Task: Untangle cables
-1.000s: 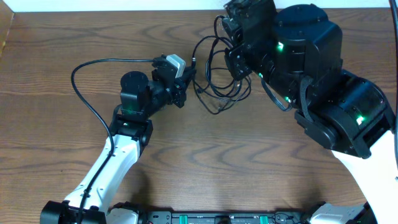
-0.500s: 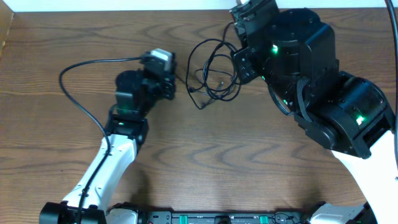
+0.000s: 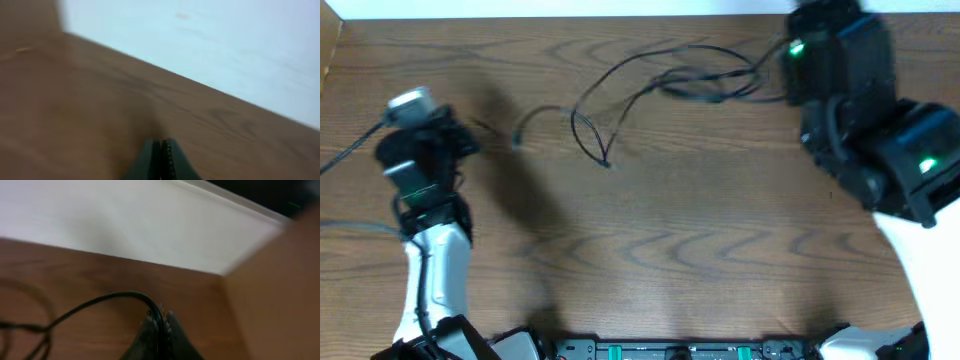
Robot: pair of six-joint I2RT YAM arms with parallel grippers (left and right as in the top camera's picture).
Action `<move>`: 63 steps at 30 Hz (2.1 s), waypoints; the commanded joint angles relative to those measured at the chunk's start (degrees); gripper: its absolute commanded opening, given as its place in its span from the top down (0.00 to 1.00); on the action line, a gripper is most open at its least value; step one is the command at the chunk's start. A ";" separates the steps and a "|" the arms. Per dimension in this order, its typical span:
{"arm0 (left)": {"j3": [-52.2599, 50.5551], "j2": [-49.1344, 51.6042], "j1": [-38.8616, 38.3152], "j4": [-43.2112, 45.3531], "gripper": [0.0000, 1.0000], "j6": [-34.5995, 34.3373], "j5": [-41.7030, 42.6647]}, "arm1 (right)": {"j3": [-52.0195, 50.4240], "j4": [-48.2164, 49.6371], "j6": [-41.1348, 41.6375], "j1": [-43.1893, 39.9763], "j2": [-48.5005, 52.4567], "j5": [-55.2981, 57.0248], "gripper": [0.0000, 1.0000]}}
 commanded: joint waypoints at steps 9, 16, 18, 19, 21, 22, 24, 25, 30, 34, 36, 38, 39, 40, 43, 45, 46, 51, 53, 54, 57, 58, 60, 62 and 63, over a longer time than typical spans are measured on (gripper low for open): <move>0.90 -1.07 9.55 0.20 0.93 -10.36 0.59 | 0.96 -1.44 4.46 -27.30 -7.21 -5.77 0.99; 0.90 -1.07 4.20 0.66 0.93 -10.32 8.52 | 0.96 -2.03 4.46 -26.73 -8.44 -23.98 0.98; 0.90 -1.07 1.40 0.63 0.93 -10.27 10.49 | 0.94 -2.01 4.46 -24.87 -8.24 -25.57 0.99; 0.90 -1.07 0.07 0.68 0.93 -10.27 11.76 | 0.94 -2.01 4.46 -23.71 -8.13 -26.03 0.99; 0.90 -1.07 -3.13 0.66 0.93 -9.22 14.03 | 0.94 -1.99 4.46 -20.72 -7.85 -26.18 0.98; 0.90 -1.07 -4.87 0.63 0.93 -8.63 14.84 | 0.94 -1.88 4.46 -18.93 -7.72 -26.18 0.98; 0.90 -1.05 -7.85 0.44 0.93 -8.02 15.93 | 0.94 -1.55 4.46 -16.04 -7.48 -26.18 0.98; 0.90 -1.05 -9.64 0.42 0.93 -7.39 16.55 | 0.94 -1.25 4.44 -14.56 -7.41 -26.18 0.99; 0.90 -1.03 -19.28 -0.46 0.93 -2.23 17.35 | 0.94 0.94 4.02 -6.69 -7.17 -26.45 0.98; 0.90 -0.66 -26.58 -1.20 0.93 3.61 17.31 | 0.94 2.45 2.93 -0.94 -6.88 -27.04 0.98; 0.90 -0.22 -29.49 -1.53 0.93 5.31 17.31 | 0.94 3.02 2.32 1.73 -6.69 -27.02 0.98; 0.90 0.28 -31.69 -2.14 0.93 6.80 17.22 | 0.94 3.28 1.31 3.54 -6.54 -26.67 0.98; 0.90 0.42 -32.54 -2.71 0.93 7.28 16.90 | 0.94 3.26 1.22 4.09 -6.47 -26.32 0.98; 0.90 0.57 -33.75 -4.24 0.93 8.63 15.78 | 0.92 2.73 1.25 4.52 -6.32 -25.77 0.98; 0.90 0.66 -34.38 -6.21 0.85 10.27 14.71 | 0.83 0.11 1.27 4.48 -5.97 -24.79 0.86; 0.90 0.66 -34.38 -6.69 0.66 10.82 14.71 | 0.79 -2.93 2.08 4.48 -5.35 -23.96 0.69; 0.90 0.66 -34.38 -6.67 0.55 10.82 14.71 | 0.79 -4.74 2.75 4.42 -4.87 -23.63 0.63; 0.90 0.66 -34.38 -6.71 0.28 13.05 14.73 | -1.36 -13.79 6.10 3.82 -0.83 -23.10 0.21; 0.90 0.66 -34.38 -6.84 0.27 14.32 14.71 | -3.98 -14.91 7.30 3.74 0.79 -23.12 0.18; 0.90 0.66 -34.38 -6.93 0.27 15.19 14.71 | -5.99 -14.58 7.89 3.74 1.49 -23.10 0.17; 0.90 0.66 -34.38 -7.48 0.27 17.84 14.51 | -12.41 -11.43 9.29 3.74 2.82 -23.15 0.14; 0.90 0.66 -34.38 -7.69 0.27 18.64 13.60 | -15.26 -9.40 9.35 3.74 3.04 -23.17 0.13; 0.90 0.66 -34.38 -7.98 0.28 18.93 6.08 | -23.37 -2.73 11.17 3.74 3.28 -23.19 0.10; 0.90 0.66 -34.38 -7.96 0.28 18.95 1.25 | -28.89 2.54 12.87 3.74 3.28 -23.23 0.07; 0.90 0.66 -34.38 -7.96 0.28 18.93 0.35 | -31.69 5.51 13.73 3.65 3.28 -23.54 0.06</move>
